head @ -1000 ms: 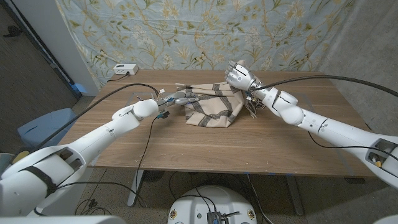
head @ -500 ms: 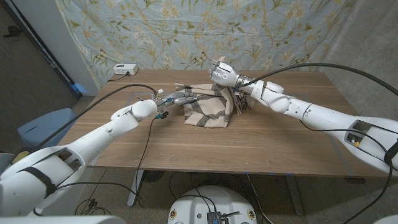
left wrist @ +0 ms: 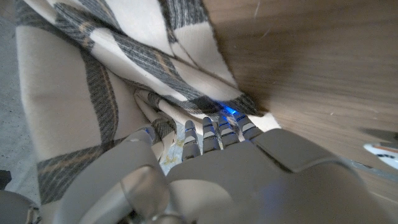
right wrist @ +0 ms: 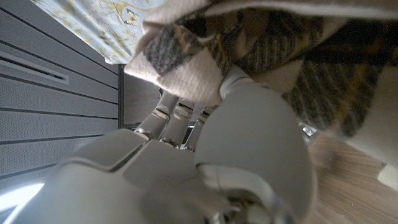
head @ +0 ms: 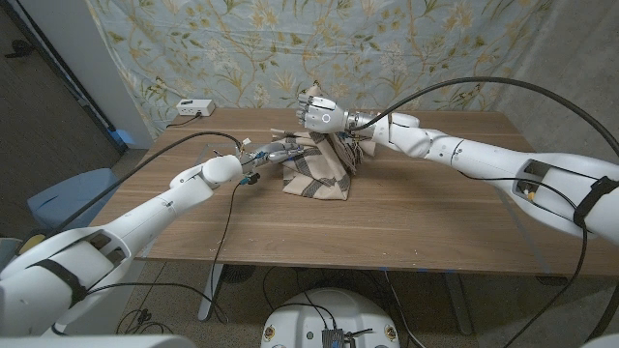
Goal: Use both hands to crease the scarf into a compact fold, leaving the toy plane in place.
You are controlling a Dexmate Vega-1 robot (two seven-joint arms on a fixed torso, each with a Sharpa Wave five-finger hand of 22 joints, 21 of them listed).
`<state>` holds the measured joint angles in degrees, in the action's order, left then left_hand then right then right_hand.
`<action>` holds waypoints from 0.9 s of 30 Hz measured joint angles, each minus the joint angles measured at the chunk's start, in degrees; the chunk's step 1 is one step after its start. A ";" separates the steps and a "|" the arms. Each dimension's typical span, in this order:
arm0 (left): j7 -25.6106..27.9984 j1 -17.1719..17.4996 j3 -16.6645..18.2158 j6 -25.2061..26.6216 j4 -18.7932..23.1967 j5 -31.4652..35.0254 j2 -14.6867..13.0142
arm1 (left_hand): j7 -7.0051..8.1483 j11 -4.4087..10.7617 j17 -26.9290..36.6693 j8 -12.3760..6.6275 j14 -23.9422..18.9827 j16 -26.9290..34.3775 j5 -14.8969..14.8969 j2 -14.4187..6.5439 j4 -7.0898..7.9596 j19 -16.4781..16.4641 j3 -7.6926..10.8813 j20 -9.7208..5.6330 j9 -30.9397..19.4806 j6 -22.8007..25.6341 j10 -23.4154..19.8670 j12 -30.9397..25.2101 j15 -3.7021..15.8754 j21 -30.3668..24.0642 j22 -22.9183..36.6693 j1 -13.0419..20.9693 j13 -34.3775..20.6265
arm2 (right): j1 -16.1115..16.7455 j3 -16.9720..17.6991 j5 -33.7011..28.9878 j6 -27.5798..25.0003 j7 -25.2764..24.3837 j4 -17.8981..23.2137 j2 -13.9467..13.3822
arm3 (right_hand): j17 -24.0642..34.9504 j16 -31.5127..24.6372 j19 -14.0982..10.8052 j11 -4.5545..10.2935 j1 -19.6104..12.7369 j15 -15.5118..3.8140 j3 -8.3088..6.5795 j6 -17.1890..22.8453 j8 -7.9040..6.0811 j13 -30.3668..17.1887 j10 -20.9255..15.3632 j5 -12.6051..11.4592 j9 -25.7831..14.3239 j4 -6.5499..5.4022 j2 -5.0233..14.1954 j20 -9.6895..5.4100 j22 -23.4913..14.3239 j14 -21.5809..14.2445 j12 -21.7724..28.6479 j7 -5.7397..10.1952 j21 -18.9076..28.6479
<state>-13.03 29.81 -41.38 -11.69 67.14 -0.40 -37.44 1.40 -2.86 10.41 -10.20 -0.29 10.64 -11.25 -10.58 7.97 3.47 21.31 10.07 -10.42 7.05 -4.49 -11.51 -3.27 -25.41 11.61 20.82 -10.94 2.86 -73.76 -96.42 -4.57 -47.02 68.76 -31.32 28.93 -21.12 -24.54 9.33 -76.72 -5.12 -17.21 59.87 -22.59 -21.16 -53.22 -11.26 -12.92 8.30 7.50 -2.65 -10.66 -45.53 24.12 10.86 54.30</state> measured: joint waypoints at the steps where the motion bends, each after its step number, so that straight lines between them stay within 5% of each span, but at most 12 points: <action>1: -0.02 -0.01 0.06 -0.17 -0.23 -0.15 0.04 | 0.00 0.00 0.00 0.00 0.00 0.00 0.00 0.00 -0.07 0.00 0.22 0.00 0.00 0.00 0.00 0.00 0.00 0.12 0.00 0.00 0.00 | -0.21 -0.26 -0.01 0.16 -0.24 -0.07 0.12 | 0.00 0.00 0.00 0.00 -0.13 0.00 0.05 0.00 0.00 -0.10 0.00 0.00 0.00 0.06 0.13 0.00 0.00 0.00 0.00 0.00 0.00; 22: -0.80 -0.94 0.32 -3.46 -4.91 -2.00 1.23 | -0.30 0.00 0.00 0.00 0.00 0.00 0.00 -0.47 0.43 0.13 1.56 0.13 0.00 0.31 0.00 0.00 0.00 0.15 -0.03 -0.47 0.00 | -5.43 -8.65 0.33 8.20 -10.46 0.18 1.94 | -1.59 1.21 1.44 -0.01 -0.66 0.00 1.60 0.93 0.07 0.18 0.00 -0.44 0.01 0.03 0.66 0.22 0.29 0.00 -1.07 0.30 0.94; 27: -1.15 -1.38 0.11 -4.03 -5.98 -2.19 1.63 | -0.30 0.01 0.00 0.00 0.00 0.00 0.00 -0.53 0.65 0.12 1.78 0.12 0.00 0.31 0.00 0.00 0.00 0.16 -0.05 -0.53 0.00 | -5.09 -9.20 1.16 9.22 -11.54 0.45 1.72 | -3.68 3.65 2.05 0.74 -0.81 0.17 2.84 -2.36 2.69 1.22 2.08 -0.44 0.12 -0.51 0.81 0.00 0.46 1.54 -4.18 0.84 2.07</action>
<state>-14.18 28.43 -41.26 -15.72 61.17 -2.58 -35.81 1.10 -2.85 10.41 -10.20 -0.30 10.64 -11.25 -11.11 8.63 3.59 23.09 10.19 -10.42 7.36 -4.49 -11.51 -3.27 -25.26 11.56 20.29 -10.94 -2.23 -82.97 -95.26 4.64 -58.56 69.21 -29.61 25.25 -17.47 -22.49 10.08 -77.53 -4.95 -14.37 57.51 -19.91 -19.94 -51.14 -11.70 -12.80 7.79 8.31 -2.66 -10.20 -43.99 19.94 11.69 56.37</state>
